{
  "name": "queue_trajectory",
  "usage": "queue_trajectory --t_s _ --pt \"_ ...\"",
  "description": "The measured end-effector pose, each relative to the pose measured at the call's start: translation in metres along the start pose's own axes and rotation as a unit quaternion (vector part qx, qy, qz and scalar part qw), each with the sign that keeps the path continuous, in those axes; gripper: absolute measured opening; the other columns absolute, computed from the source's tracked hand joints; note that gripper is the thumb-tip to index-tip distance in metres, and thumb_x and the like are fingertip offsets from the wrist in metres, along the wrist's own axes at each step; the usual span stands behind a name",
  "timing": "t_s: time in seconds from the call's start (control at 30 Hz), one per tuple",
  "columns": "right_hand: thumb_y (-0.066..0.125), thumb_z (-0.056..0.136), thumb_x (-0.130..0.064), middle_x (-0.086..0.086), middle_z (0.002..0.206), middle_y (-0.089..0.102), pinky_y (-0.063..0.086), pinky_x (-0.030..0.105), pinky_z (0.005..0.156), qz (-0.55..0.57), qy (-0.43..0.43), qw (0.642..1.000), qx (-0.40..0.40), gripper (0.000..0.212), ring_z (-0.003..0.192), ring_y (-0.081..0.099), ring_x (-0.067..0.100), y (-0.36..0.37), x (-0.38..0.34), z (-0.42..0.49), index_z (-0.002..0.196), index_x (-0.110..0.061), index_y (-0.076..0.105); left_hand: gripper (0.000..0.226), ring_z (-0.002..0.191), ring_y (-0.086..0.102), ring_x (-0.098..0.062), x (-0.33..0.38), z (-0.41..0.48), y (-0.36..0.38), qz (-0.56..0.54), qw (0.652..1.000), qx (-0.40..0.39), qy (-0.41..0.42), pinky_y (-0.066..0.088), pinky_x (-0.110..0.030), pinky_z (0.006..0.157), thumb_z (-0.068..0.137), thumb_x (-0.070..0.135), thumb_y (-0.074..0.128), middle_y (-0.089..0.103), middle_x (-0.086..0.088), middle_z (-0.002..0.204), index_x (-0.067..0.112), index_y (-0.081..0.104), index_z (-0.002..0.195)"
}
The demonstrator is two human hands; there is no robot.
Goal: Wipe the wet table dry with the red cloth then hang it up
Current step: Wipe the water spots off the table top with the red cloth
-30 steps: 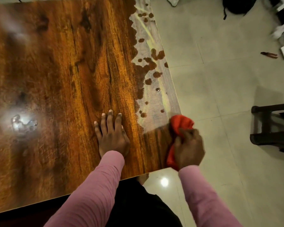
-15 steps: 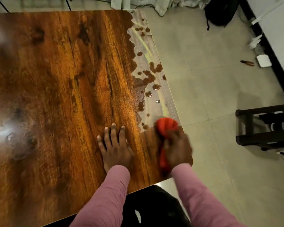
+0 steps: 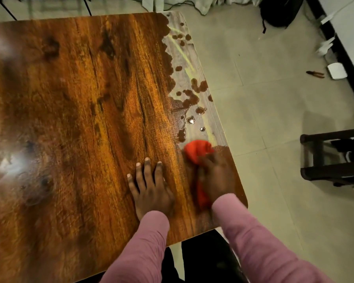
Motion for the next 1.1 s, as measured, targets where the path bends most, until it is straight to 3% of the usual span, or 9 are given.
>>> queue_trajectory --t_s 0.1,0.17,0.27,0.43,0.5,0.57,0.73,0.93,1.1 --pt "0.061 0.079 -0.019 0.007 0.112 0.059 0.047 0.037 0.078 -0.003 0.166 0.984 0.056 0.034 0.101 0.055 0.034 -0.015 0.038 0.028 0.112 -0.023 0.069 0.053 0.141 0.026 -0.034 0.001 -0.001 0.002 0.009 1.000 -0.008 -0.005 0.012 -0.057 0.116 0.087 0.030 0.029 0.038 -0.010 0.151 0.022 0.046 0.137" --pt "0.060 0.079 -0.018 0.008 0.109 0.060 0.046 0.036 0.080 0.005 0.198 0.977 0.075 0.032 0.099 0.056 0.034 -0.014 0.029 0.033 0.110 -0.020 0.070 0.053 0.141 0.026 -0.034 -0.001 0.000 0.005 0.014 1.000 -0.009 -0.010 0.011 -0.057 0.116 0.088 0.030 0.029 0.037 -0.010 0.151 0.022 0.045 0.138" --pt "0.062 0.077 -0.018 0.010 0.114 0.059 0.047 0.038 0.086 0.052 0.140 0.988 0.041 0.029 0.101 0.054 0.034 0.001 -0.017 0.026 0.104 -0.019 0.071 0.054 0.140 0.028 -0.036 0.000 -0.002 0.005 0.020 1.000 -0.009 -0.006 0.014 -0.059 0.115 0.087 0.029 0.030 0.039 -0.012 0.150 0.019 0.047 0.137" --pt "0.069 0.076 -0.016 0.009 0.101 0.063 0.053 0.039 0.060 0.058 -0.053 0.997 0.011 0.025 0.091 0.059 0.032 0.012 -0.052 0.022 0.100 -0.015 0.072 0.051 0.141 0.026 -0.035 0.000 0.000 0.005 0.032 0.999 -0.001 -0.009 0.011 -0.057 0.116 0.089 0.030 0.029 0.039 -0.013 0.150 0.019 0.048 0.136" --pt "0.067 0.079 -0.018 0.010 0.110 0.062 0.052 0.043 0.072 0.044 -0.018 0.999 0.007 0.028 0.099 0.056 0.035 0.005 -0.024 0.033 0.107 -0.017 0.070 0.050 0.142 0.025 -0.034 0.001 0.001 0.004 0.028 0.999 0.002 -0.016 0.008 -0.055 0.117 0.090 0.030 0.029 0.038 -0.012 0.151 0.020 0.048 0.136" --pt "0.064 0.081 -0.019 0.009 0.117 0.059 0.047 0.042 0.082 0.046 0.082 0.995 0.031 0.032 0.106 0.053 0.034 -0.005 0.009 0.051 0.112 -0.020 0.069 0.050 0.143 0.023 -0.033 0.001 -0.001 0.004 0.027 0.999 -0.001 -0.021 0.008 -0.055 0.117 0.091 0.030 0.028 0.036 -0.010 0.152 0.021 0.047 0.137" --pt "0.061 0.081 -0.018 0.008 0.109 0.059 0.046 0.036 0.078 0.048 0.208 0.974 0.079 0.030 0.099 0.055 0.032 -0.016 0.023 0.076 0.110 -0.017 0.070 0.052 0.143 0.022 -0.033 0.002 0.001 0.003 0.031 0.999 -0.020 -0.032 0.008 -0.056 0.117 0.090 0.030 0.028 0.035 -0.010 0.153 0.020 0.048 0.137" --pt "0.064 0.081 -0.020 0.010 0.114 0.062 0.048 0.043 0.090 0.063 0.072 0.995 0.007 0.033 0.104 0.055 0.034 -0.009 -0.012 0.072 0.114 -0.015 0.069 0.047 0.134 0.037 -0.038 0.008 0.009 -0.009 0.016 0.999 -0.001 -0.032 0.020 -0.060 0.113 0.087 0.028 0.034 0.048 -0.015 0.141 0.015 0.059 0.124" --pt "0.071 0.077 -0.015 0.012 0.106 0.065 0.048 0.037 0.081 0.078 0.058 0.993 0.060 0.032 0.095 0.059 0.032 -0.015 -0.020 0.072 0.110 -0.013 0.070 0.043 0.134 0.038 -0.036 0.018 0.068 -0.022 0.007 0.999 0.017 -0.028 0.015 -0.057 0.116 0.091 0.030 0.035 0.046 -0.015 0.142 0.015 0.056 0.126"
Point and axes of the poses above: each hand's wrist, its own z-axis towards the middle knuckle, its own y-axis out of the palm, x = y × z, the point moved 2 cm from there along z, towards the middle knuckle
